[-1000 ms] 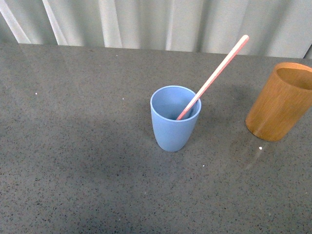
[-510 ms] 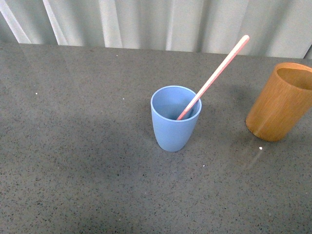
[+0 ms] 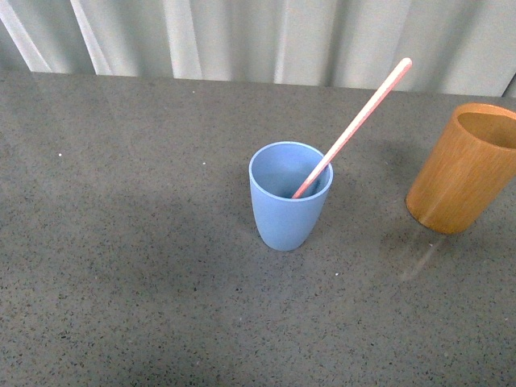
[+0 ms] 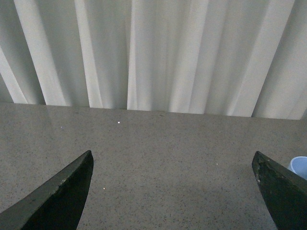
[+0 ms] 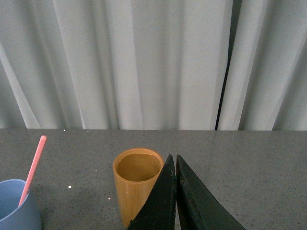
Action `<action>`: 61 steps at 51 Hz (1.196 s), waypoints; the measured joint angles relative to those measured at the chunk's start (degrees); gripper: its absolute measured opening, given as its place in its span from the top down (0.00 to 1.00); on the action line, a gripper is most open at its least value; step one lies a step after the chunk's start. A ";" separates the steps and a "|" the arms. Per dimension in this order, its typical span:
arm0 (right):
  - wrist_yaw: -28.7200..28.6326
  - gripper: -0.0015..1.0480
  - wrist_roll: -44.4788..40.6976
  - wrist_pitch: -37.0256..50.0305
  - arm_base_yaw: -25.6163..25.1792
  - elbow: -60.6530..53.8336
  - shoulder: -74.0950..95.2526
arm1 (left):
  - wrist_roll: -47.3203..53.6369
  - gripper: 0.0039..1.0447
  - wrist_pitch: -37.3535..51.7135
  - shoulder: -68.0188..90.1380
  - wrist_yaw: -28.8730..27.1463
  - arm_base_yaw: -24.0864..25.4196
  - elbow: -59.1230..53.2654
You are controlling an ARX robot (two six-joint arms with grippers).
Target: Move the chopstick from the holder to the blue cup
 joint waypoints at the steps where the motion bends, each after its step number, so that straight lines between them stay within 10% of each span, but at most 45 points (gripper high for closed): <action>1: 0.00 0.99 0.00 -0.52 0.00 0.00 -0.52 | 0.00 0.06 0.00 0.00 0.00 0.00 0.00; 46: 0.00 0.99 0.00 -21.86 0.00 0.00 -21.62 | 0.00 0.06 0.00 -0.07 0.00 0.00 0.00; 61: 0.00 0.45 0.00 -21.86 0.00 0.00 -21.62 | 0.00 0.06 0.00 -0.07 0.00 0.00 0.00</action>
